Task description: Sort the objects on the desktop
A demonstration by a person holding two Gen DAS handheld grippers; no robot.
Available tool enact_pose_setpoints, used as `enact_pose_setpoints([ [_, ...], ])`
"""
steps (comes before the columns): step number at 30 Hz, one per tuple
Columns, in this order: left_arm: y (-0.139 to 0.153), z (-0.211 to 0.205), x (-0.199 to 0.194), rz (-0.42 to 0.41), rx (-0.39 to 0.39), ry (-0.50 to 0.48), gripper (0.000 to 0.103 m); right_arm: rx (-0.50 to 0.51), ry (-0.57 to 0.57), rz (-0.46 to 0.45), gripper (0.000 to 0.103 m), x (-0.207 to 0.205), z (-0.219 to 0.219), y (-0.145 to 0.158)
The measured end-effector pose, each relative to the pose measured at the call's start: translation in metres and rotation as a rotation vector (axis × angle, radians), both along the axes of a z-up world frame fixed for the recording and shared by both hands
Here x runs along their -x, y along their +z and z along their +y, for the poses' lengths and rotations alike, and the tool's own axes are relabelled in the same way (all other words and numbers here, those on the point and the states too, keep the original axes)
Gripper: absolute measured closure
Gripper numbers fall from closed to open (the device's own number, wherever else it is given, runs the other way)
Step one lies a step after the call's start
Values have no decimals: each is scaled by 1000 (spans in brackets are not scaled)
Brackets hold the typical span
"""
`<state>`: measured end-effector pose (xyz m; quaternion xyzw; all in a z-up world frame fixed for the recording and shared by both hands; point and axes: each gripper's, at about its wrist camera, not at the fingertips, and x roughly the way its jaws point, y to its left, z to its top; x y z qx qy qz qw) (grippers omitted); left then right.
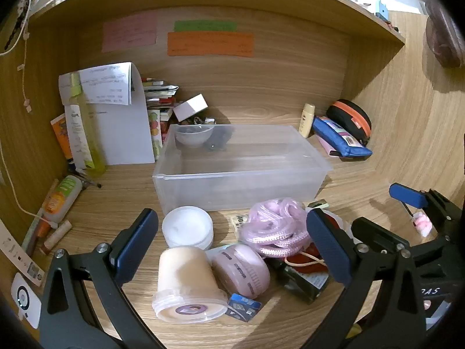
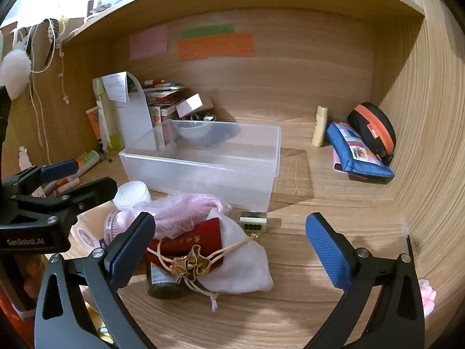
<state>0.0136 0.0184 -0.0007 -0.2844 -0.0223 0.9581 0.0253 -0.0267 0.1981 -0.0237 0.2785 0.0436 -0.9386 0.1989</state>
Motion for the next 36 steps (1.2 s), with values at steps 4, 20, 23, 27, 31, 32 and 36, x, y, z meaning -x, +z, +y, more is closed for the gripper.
enact_pose_setpoints([
  [4, -1, 0, 2, -9, -4, -5, 0, 9, 3, -7, 0, 1, 1, 0],
  [20, -4, -6, 4, -35, -20, 6, 0, 15, 3, -20, 0, 3, 1, -2],
  [23, -4, -7, 6, -37, -21, 7, 0, 12, 6, -19, 0, 4, 0, -2],
  [27, -5, -8, 5, -39, -22, 7, 0, 10, 8, -17, 0, 4, 0, -2],
  [31, -5, -9, 5, -40, -25, 10, 0, 10, 9, -18, 0, 4, 0, -2],
  [32, -5, -9, 5, -41, -26, 12, 0, 9, 9, -19, 0, 4, -1, -2],
  [36, -7, -10, 5, -46, -29, 12, 0, 4, 13, -21, 0, 3, -3, -3],
])
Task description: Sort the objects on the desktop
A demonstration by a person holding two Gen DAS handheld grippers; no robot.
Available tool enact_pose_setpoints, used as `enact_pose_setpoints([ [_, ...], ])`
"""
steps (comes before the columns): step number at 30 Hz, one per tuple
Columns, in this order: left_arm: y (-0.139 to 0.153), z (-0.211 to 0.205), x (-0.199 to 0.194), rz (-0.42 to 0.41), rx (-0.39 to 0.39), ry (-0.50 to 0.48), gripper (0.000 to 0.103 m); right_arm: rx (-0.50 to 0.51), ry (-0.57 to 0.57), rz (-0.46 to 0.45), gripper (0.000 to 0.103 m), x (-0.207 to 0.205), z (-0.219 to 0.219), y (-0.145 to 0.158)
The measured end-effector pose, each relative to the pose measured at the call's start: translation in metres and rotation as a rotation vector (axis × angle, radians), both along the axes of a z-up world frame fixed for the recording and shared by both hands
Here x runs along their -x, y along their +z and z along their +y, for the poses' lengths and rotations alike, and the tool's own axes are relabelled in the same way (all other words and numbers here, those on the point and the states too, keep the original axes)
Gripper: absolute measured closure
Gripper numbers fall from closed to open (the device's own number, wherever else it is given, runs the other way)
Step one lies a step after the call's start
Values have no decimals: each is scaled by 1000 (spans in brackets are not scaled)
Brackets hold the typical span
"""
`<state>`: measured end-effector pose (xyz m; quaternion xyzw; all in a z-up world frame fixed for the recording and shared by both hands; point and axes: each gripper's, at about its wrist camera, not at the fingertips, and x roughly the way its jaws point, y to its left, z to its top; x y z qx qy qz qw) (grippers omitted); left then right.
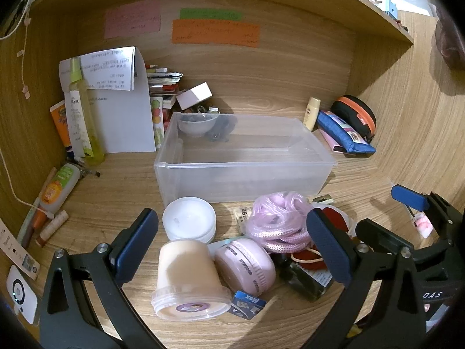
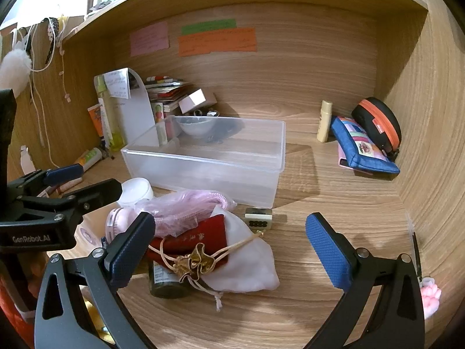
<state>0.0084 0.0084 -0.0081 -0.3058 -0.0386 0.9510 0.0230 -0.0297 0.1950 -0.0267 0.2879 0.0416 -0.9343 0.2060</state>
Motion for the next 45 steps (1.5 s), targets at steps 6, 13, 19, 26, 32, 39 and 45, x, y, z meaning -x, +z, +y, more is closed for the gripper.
enact_pose_setpoints([
  [6, -1, -1, 1, -6, -9, -5, 0, -1, 10, -4, 0, 0, -2, 0],
  [13, -3, -5, 2, -20, -27, -6, 0, -4, 9, -6, 0, 0, 0, -1],
  [19, -4, -20, -3, -36, -10, 8, 0, -22, -11, -2, 0, 1, 7, 0],
  [26, -6, -40, -6, -69, 36, 23, 0, -46, -41, 12, 0, 0, 19, 1],
  [32, -19, -54, 4, -183, 12, -23, 0, -61, -34, -36, 0, 6, 25, -5],
  [39, -40, -59, -5, -279, -51, -53, 0, -77, -18, -66, 0, 4, 24, -14],
  [45, -53, -53, -7, -318, -58, -65, 0, -66, 22, -79, 0, -1, 14, -17],
])
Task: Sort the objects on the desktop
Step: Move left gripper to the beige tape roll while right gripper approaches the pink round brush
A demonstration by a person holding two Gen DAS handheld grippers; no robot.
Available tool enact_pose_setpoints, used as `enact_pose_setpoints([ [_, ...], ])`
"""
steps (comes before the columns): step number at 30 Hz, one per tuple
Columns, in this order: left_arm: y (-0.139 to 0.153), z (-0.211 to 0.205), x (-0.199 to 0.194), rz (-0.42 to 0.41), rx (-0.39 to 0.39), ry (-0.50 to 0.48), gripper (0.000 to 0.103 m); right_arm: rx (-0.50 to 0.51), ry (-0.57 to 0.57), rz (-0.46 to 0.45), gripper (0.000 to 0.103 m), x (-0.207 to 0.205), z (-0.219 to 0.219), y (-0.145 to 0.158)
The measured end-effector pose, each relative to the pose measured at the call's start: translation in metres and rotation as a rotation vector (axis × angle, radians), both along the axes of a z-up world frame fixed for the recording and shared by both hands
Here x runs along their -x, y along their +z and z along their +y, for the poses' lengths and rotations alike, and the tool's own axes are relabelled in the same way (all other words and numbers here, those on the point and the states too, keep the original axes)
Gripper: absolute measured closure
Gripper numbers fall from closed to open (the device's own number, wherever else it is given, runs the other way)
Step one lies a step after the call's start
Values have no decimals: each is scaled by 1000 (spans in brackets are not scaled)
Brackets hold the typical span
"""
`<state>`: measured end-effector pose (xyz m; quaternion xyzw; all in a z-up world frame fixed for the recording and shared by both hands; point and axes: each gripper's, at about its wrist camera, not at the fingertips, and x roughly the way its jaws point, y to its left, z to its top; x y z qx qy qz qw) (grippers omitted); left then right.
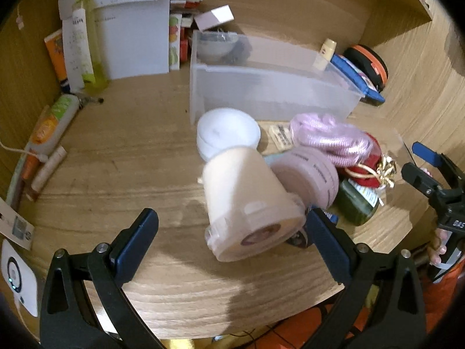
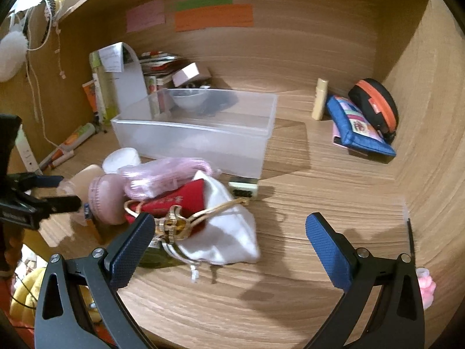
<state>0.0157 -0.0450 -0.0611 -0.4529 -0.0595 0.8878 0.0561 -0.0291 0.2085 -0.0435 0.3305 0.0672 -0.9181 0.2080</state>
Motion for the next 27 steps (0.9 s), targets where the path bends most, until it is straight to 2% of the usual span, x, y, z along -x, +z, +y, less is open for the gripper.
enact_pose_setpoints([
  [8, -17, -16, 0, -35, -64, 29, 0, 40, 87, -7, 0, -9, -25, 4],
  [16, -18, -38, -4, 5, -43, 90, 0, 71, 200, 11, 2, -21, -65, 8],
  [24, -19, -35, 8, 32, -74, 88, 0, 87, 301, -76, 35, -17, -98, -1],
  [25, -19, -34, 9, 33, -76, 87, 0, 85, 306, -83, 42, -18, -100, -3],
  [27, -21, -33, 11, 38, -86, 87, 2, 75, 326, -101, 46, -18, -106, -6],
])
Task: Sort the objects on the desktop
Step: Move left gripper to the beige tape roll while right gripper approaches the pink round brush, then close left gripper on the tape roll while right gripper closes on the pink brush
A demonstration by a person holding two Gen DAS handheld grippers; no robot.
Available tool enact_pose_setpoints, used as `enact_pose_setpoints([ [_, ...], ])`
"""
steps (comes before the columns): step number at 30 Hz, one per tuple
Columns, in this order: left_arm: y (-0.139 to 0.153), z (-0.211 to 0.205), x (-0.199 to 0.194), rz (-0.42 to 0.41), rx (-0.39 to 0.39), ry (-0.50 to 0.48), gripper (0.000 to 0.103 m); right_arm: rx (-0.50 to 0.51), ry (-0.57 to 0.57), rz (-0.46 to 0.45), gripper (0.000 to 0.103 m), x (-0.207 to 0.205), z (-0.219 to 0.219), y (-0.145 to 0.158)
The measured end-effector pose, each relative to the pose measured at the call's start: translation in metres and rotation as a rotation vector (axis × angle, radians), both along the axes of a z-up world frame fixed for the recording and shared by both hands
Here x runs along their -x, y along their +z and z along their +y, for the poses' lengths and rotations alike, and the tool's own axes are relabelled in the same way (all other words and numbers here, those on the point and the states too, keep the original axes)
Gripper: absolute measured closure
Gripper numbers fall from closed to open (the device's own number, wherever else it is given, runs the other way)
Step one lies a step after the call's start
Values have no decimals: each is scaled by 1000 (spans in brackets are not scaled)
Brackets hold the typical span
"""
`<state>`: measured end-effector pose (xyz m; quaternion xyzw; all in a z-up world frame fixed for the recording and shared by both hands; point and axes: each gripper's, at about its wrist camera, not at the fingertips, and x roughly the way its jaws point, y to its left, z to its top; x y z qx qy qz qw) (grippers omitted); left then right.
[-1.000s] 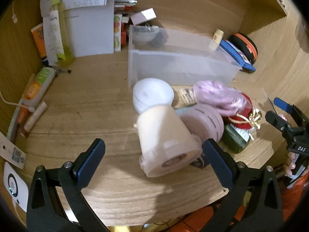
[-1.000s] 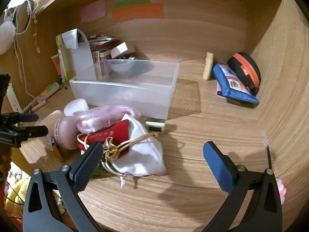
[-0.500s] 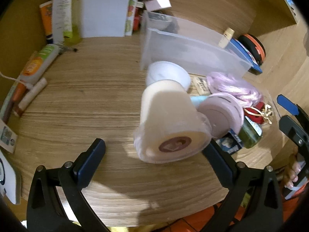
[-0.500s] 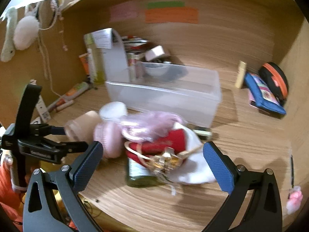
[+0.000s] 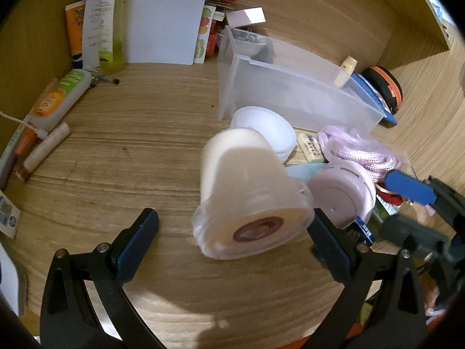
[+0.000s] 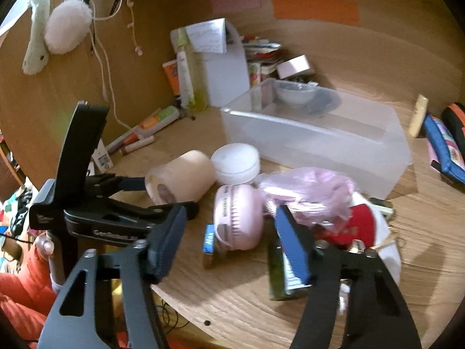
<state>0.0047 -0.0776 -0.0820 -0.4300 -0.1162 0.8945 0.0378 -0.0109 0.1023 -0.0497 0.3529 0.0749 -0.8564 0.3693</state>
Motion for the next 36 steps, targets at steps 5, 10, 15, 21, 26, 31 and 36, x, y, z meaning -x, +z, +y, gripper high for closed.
enact_pose_setpoints([
  [5, -1, 0, 1, 18, 6, 2, 11, -42, -12, -28, 52, 7, -8, -8],
  [10, 0, -4, -5, 29, 2, -19, 18, -89, -18, -50, 53, 14, -14, -17],
  [15, 1, -13, -15, 44, 45, -16, 19, -97, -6, -54, 53, 19, -23, -18],
  [21, -1, -19, -8, 29, 40, 24, 18, -131, 21, -49, 55, 28, -40, -22],
  [26, 0, -13, -2, 42, 58, 34, 22, -145, 27, -24, 64, 29, -48, -27],
  [31, 2, -9, -1, 55, 76, 32, 34, -142, 31, -6, 64, 25, -47, -27],
  [36, 6, -10, -4, 65, 74, 44, 35, -104, 35, -9, 64, 23, -43, -22],
])
